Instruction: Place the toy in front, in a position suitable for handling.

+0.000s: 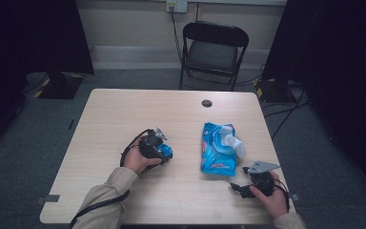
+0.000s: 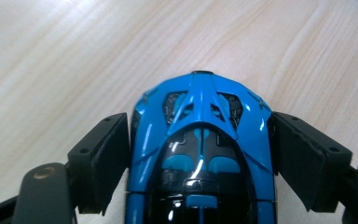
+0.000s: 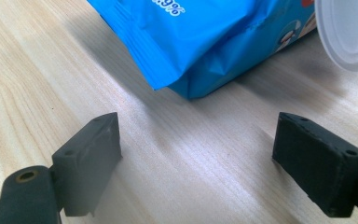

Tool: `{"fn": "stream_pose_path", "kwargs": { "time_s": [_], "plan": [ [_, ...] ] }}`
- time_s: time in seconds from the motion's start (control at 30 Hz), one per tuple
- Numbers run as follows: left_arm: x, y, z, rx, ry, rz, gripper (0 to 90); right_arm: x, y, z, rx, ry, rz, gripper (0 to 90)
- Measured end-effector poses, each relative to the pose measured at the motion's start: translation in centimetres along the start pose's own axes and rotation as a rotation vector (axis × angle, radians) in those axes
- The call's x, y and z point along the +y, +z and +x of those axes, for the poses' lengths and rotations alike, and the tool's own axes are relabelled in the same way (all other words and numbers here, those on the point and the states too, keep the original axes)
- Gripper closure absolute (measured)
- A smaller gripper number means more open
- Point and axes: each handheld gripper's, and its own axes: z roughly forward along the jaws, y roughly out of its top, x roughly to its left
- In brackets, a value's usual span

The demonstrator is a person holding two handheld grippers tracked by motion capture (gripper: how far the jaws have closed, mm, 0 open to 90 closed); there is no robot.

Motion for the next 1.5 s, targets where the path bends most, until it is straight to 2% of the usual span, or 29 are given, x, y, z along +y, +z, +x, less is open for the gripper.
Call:
{"fn": "stream_pose_path", "kwargs": {
  "time_s": [0.03,0.3,0.5,0.53,0.7,0.87,1.03,1.13,1.3,1.4,1.5],
  "plan": [
    [0.1,-0.1,0.0,-0.007,0.005,0.002,19.7,0.0,0.0,0.0,0.000,0.000,0.000,14.1],
    [-0.5,-1.6,0.6,-0.038,-0.041,-0.032,16.4,0.0,0.0,0.0,0.000,0.000,0.000,14.1],
    [-1.4,-3.6,0.8,-0.049,-0.040,-0.082,15.8,0.0,0.0,0.0,0.000,0.000,0.001,14.1],
    [-1.8,-4.1,0.8,-0.051,-0.025,-0.088,15.8,0.0,0.0,0.0,0.000,0.000,0.000,14.1],
    [-3.6,-6.0,0.8,-0.058,-0.022,-0.108,15.8,0.0,0.0,0.0,0.000,0.001,0.000,14.1],
    [-6.6,-7.0,1.1,-0.044,-0.047,-0.103,15.8,0.0,0.0,0.0,0.000,0.000,0.000,14.1],
    [-8.6,-6.9,0.7,-0.050,-0.047,-0.116,15.8,0.0,0.0,0.0,-0.001,0.001,0.000,14.0],
    [-9.3,-6.1,0.3,-0.037,-0.040,-0.111,15.5,0.0,0.0,0.0,-0.001,0.002,0.001,14.0],
    [-10.0,-5.0,0.1,-0.018,-0.040,-0.129,16.1,0.0,0.0,0.0,-0.001,0.003,0.001,14.0],
    [-10.0,-4.3,0.2,-0.028,-0.041,-0.124,15.8,0.0,0.0,0.0,-0.001,0.003,0.001,14.0],
    [-10.0,-4.0,0.2,-0.023,-0.047,-0.150,16.0,0.0,0.0,0.0,-0.001,0.003,0.001,13.9]
  ]
}}
